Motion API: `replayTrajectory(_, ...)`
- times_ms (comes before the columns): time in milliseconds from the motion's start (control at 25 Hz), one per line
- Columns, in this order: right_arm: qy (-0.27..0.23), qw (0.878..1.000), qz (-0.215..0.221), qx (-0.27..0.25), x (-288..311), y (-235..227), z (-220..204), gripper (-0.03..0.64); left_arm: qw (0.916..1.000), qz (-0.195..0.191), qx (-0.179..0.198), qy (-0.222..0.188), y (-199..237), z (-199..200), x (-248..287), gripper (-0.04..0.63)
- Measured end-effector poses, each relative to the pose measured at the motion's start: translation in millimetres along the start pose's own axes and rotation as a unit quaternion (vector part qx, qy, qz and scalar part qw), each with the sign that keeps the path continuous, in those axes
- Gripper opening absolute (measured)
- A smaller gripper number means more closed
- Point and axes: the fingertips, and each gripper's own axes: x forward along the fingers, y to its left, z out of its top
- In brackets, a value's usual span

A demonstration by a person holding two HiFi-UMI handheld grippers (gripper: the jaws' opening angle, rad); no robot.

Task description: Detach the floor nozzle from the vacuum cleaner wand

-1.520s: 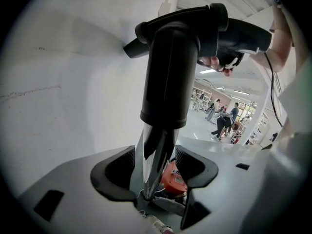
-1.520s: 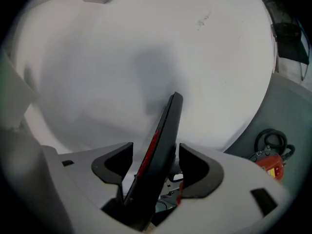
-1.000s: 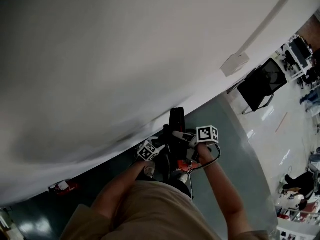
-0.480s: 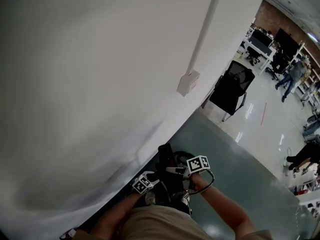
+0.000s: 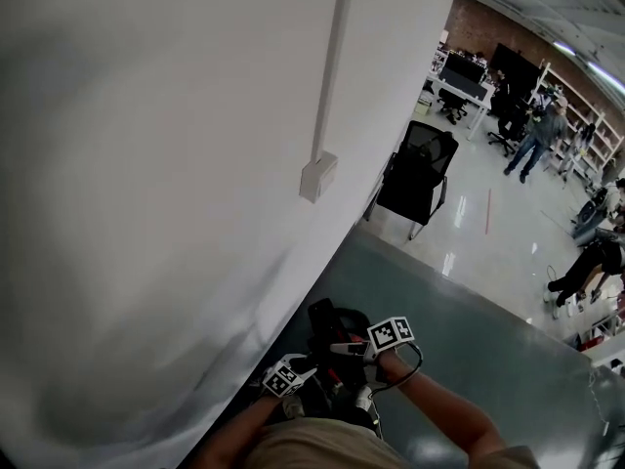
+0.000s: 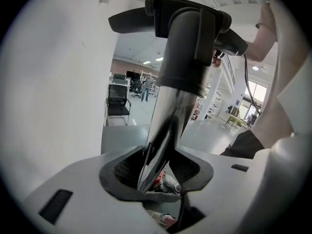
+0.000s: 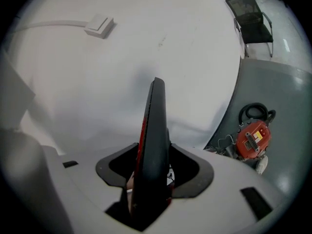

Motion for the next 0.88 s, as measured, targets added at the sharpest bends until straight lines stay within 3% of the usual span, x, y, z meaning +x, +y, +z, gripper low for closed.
replayTrajectory(400,-0.003,0.995,-0.066,-0.074,-4,8,-3,0.215,0.9993,0.012,-0.025,-0.025,0,11,4,0.168)
replayTrajectory(480,-0.004,0.996,-0.061,-0.07,-6,9,-3,0.213,0.9994,0.014,-0.021,-0.022,-1,10,4,0.167)
replayTrajectory(720,-0.02,1.0,-0.003,0.008,-12,-10,2,0.212,0.9996,0.012,-0.012,-0.023,-1,10,8,0.167)
replayTrajectory(800,-0.025,1.0,-0.006,0.003,-9,-10,3,0.212,0.9996,0.012,-0.014,-0.021,2,10,8,0.167)
replayTrajectory(880,-0.023,0.998,-0.038,-0.039,-5,-1,0,0.21,0.9996,0.014,-0.017,-0.017,4,8,8,0.167)
